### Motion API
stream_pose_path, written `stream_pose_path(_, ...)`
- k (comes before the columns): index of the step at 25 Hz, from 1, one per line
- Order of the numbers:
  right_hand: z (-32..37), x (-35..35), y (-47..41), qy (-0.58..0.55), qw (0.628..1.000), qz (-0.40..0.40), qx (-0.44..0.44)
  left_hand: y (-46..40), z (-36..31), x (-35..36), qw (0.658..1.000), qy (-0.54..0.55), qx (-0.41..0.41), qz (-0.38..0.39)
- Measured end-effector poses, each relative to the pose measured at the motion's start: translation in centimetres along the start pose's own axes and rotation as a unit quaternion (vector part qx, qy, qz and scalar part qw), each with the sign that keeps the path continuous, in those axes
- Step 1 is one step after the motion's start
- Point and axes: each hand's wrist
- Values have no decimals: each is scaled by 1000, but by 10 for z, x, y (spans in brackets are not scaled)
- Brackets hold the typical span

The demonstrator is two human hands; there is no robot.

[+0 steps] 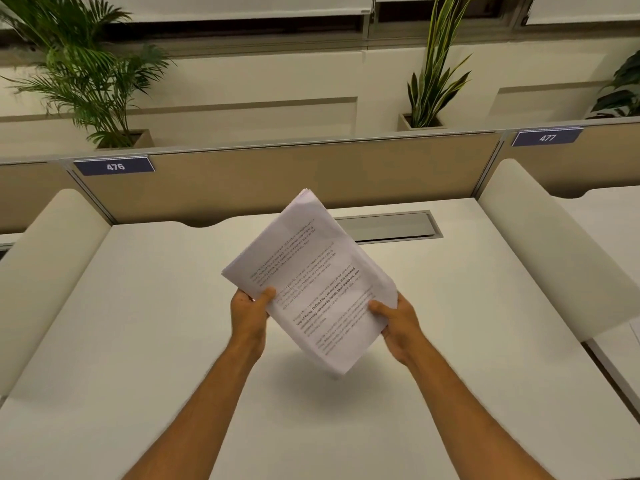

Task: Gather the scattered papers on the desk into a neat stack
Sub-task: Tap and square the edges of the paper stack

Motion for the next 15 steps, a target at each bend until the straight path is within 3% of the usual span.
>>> stream_pose_path(2, 25, -1, -2, 155, 985, -48, -52, -7, -11, -17, 998, -52, 26, -6)
stream_pose_path(4, 50, -5, -3, 294, 951, -29, -89, -16, -24, -35, 991, -126, 34, 16)
stream_pose_path(8, 75, -4, -3, 401, 908, 52, -106, -22, -35, -50, 967, -207, -44, 138)
stream_pose_path(10, 73, -3, -2, 413, 902, 63, -107, -18, -28, -47, 964, -208, -54, 157)
stream_pose_path(15, 44, -18, 4, 258, 962, 9, -89, -3, -12, -33, 963, -236, -10, 126)
Point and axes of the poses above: each hand's wrist, its own y-axis away from the middle knuckle, its own x-axis out of the palm, z = x × y, and after that the axes turned 9 degrees about z, right-handed
